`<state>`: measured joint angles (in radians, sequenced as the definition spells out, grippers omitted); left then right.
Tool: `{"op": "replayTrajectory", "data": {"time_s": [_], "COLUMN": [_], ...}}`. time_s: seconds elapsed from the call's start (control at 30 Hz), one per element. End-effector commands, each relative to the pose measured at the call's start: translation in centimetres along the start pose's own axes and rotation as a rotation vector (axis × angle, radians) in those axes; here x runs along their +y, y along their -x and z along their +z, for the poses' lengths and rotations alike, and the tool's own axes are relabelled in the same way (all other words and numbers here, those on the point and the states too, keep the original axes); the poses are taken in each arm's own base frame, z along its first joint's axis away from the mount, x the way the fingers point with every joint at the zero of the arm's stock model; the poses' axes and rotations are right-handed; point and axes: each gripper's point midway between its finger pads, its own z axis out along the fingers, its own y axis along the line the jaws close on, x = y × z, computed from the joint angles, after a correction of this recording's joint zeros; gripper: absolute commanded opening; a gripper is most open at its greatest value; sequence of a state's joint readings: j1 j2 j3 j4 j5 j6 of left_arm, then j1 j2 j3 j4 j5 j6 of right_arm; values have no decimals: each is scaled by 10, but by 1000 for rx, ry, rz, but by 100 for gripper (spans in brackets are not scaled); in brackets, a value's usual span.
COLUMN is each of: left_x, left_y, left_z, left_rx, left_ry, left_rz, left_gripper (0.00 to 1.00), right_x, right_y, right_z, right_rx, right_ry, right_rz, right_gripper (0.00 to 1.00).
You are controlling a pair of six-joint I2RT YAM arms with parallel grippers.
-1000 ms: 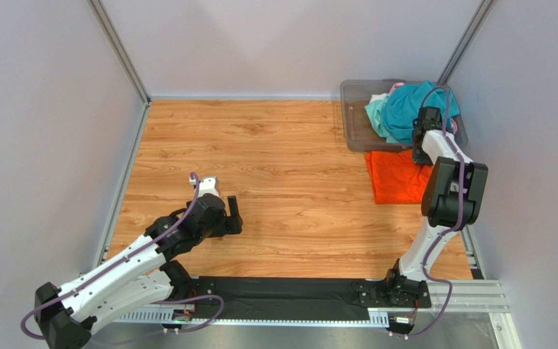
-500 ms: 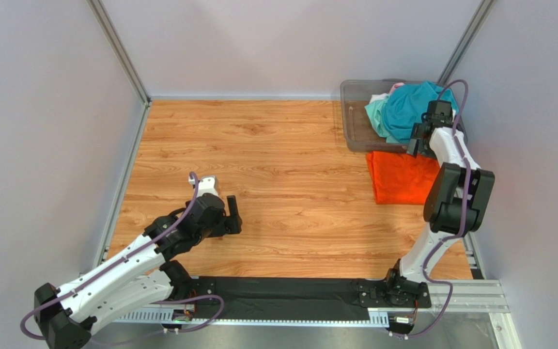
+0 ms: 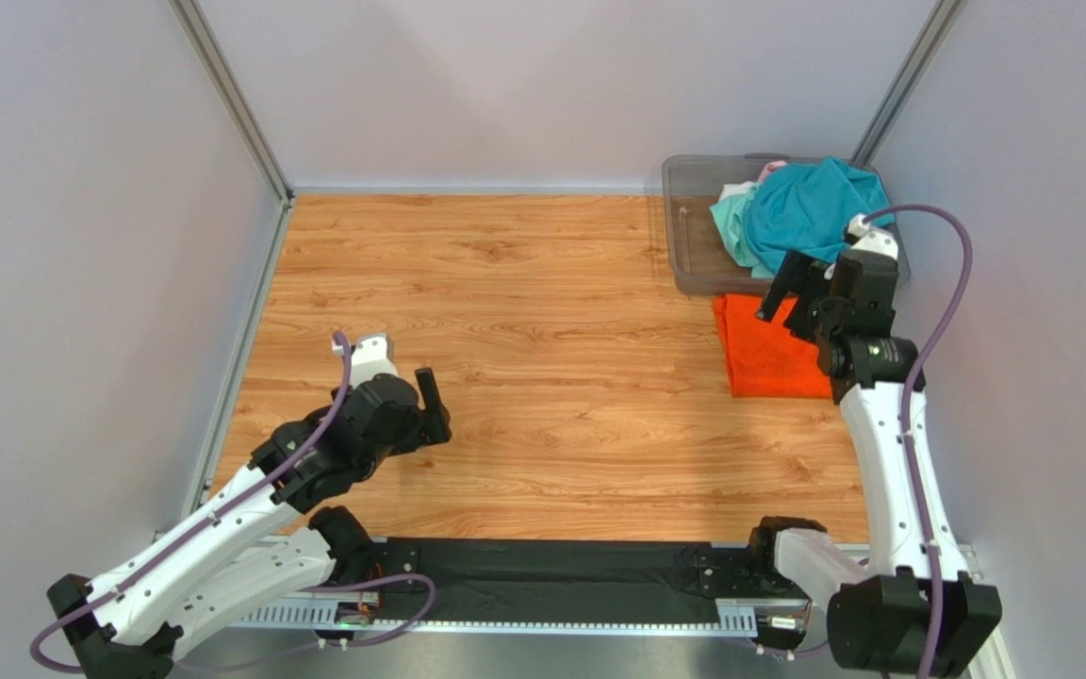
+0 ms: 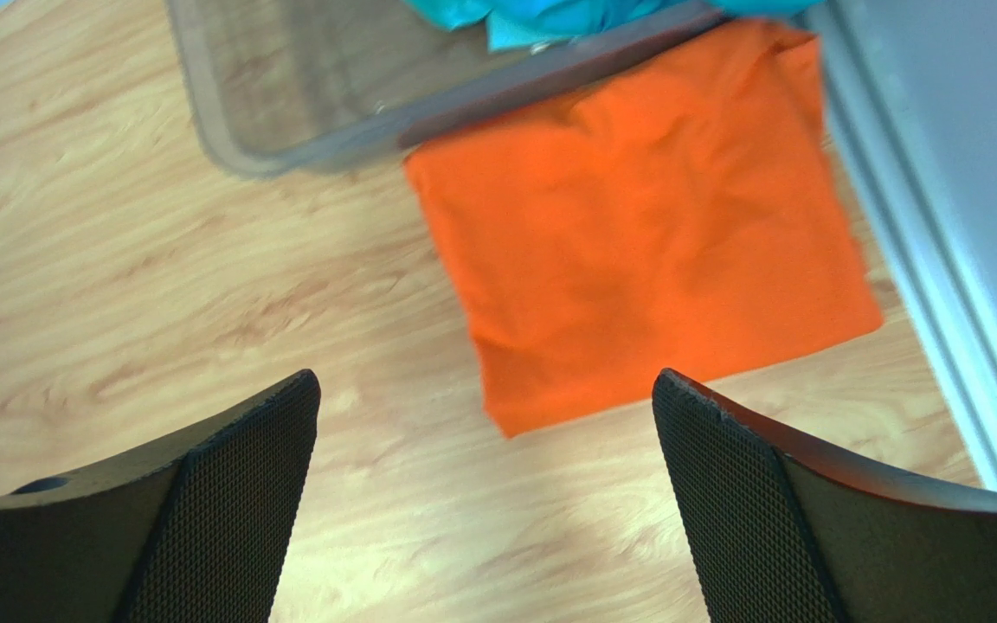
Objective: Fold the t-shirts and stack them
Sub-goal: Reset both grippers
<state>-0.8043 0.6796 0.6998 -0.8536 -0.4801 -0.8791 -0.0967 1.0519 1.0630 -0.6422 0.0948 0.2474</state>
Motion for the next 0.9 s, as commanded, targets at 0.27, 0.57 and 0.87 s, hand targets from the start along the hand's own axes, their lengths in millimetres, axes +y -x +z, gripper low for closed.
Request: {"op": "replayTrajectory", "data": {"time_s": [0.27,0.57,0.87], "left_x": [20,20,23], "left_y": [13,10,10], "left_z": [-4,6,-4], "left_rx": [-82,-161,-243], "left_ry": [102,20,-99], "left_rz": [-98,-102,-158], "left_gripper": [100,100,100], "right_x": [77,80,72], "right_y": [-115,-154,-162], "right_z": [-51,-45,-34], "right_rx": [147,159,127], "right_ry": [401,490,454], "right_rz": [-92,-56,-28], "right_gripper": [100,100,100]}}
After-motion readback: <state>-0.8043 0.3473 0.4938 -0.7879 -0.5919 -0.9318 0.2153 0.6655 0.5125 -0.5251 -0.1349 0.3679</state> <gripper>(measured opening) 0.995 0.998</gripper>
